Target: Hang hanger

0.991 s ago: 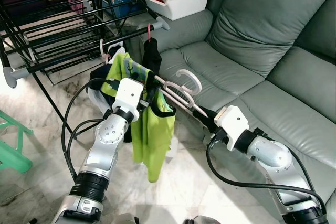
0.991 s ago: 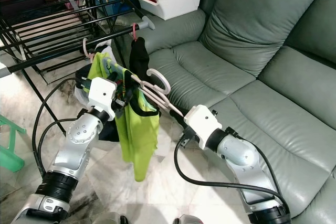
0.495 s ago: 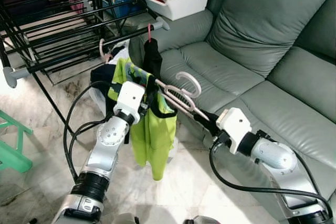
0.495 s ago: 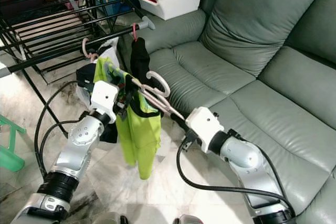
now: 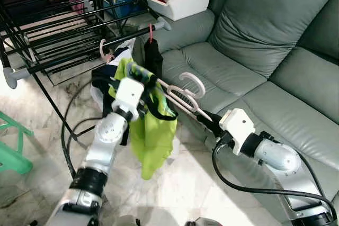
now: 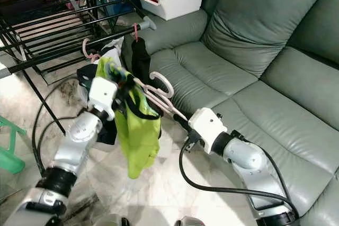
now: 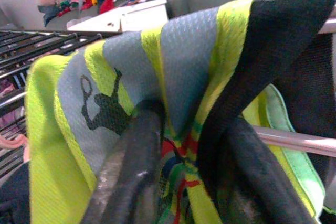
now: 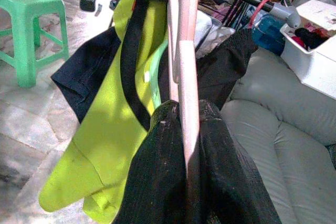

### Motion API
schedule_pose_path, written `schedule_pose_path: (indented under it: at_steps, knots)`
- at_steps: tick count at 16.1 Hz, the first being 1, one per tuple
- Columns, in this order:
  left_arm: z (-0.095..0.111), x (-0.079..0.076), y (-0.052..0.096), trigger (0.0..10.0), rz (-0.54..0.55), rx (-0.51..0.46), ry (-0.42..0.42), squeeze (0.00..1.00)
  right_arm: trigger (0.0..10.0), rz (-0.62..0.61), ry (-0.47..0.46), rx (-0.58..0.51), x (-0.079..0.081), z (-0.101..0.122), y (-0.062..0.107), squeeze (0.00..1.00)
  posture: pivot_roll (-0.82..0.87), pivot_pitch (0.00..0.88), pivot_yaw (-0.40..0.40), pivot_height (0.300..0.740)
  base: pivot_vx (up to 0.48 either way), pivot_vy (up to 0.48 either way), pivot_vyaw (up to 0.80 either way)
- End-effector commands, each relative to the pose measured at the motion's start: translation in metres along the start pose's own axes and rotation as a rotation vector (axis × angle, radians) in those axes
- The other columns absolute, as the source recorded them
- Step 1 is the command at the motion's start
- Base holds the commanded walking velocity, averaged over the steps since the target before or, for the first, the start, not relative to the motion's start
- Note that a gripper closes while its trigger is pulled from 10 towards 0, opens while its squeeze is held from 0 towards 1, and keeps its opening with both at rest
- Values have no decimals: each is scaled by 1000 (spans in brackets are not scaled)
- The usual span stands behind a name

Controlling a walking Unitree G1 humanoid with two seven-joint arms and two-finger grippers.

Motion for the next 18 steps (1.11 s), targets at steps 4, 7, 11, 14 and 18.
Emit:
schedule_pose_path:
  at_steps: [4, 7, 11, 14, 18]
  knots:
    - [2, 10, -3, 0, 25, -8, -11, 0, 10000, -47, 18, -40, -10, 7, 4, 0, -131, 0, 25, 740, 0, 0, 0]
    - [6, 23, -4, 0, 56, -26, -37, 0, 10000, -88, -19, -43, -11, 1, -5, 0, -103, 0, 23, 740, 0, 0, 0]
    - [10, 23, -1, 0, 69, -47, -29, 0, 10000, -139, -105, -19, -12, -12, -17, 0, -70, 0, 10, 740, 0, 0, 0]
    - [20, 16, 1, 0, 38, -97, 2, 0, 10000, -235, -201, -37, -20, -14, -33, 0, -53, 0, 12, 740, 0, 0, 0]
    - [38, -4, 3, 0, -65, -174, 54, 0, 10000, -374, -348, -54, -37, -16, -49, 0, -37, 0, 3, 740, 0, 0, 0]
Point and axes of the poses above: a point about 5 cm out from each wrist's last joint towards the gripper, its own y axis pointing back from the gripper into the wrist, its own z axis along the axis of the wrist's last joint, x = y × z, the point moved 1 cm from there along -y, pointing out of the wrist towards the gripper, and after that the axes turned 12 degrees about -y, right-handed, at the moved point
